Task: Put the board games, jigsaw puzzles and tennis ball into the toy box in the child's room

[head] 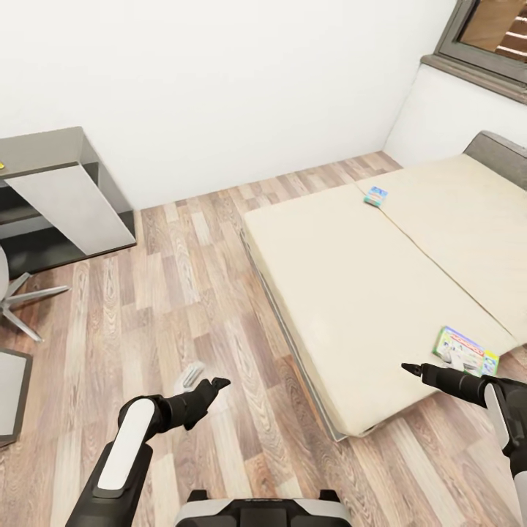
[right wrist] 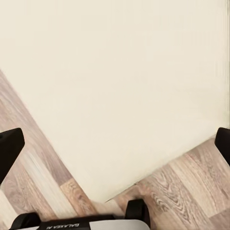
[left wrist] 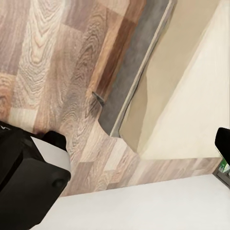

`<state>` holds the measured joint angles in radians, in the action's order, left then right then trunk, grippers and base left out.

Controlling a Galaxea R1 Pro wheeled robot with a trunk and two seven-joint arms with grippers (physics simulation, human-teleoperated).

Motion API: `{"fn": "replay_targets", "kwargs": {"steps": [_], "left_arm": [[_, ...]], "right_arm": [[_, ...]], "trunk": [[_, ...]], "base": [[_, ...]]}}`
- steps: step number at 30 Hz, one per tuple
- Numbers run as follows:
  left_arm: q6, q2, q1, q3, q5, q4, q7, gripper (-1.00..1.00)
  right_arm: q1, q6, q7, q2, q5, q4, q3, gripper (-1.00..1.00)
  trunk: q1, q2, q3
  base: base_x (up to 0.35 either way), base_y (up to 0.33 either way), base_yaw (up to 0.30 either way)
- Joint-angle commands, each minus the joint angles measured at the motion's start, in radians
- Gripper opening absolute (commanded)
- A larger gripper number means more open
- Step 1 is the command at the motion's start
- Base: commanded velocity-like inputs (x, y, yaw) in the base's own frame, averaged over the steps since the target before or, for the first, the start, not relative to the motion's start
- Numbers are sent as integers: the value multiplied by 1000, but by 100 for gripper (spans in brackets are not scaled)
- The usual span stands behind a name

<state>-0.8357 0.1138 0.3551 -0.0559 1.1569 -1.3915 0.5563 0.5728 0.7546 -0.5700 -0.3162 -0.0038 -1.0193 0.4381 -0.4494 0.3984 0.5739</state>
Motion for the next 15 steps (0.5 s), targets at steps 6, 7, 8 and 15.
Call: {"fn": "replay_targets", "kwargs": {"steps": [6,7,8,15], "left_arm": [[17,1,1,-8,11,-20,10,100],[24,1,1,-8,11,-23,10,100],[24,1,1,-8,11,-23,10,100],[66,5,1,4,11,-19,7,100]], "right_arm": [[1,14,-5,0,0,-3,2,100],[1,18,-5,0,1,-6,2,100],[1,18,-5,0,1,-6,2,100],[1,39,-5,0,1,-21,2,100]], "trunk": [[-1,2,-8],[-1,2,-9],[-1,2,-11],[-1,2,-22]], "base": [[0,0,-128],[0,0,-127],[0,0,-127],[0,0,-127]]}}
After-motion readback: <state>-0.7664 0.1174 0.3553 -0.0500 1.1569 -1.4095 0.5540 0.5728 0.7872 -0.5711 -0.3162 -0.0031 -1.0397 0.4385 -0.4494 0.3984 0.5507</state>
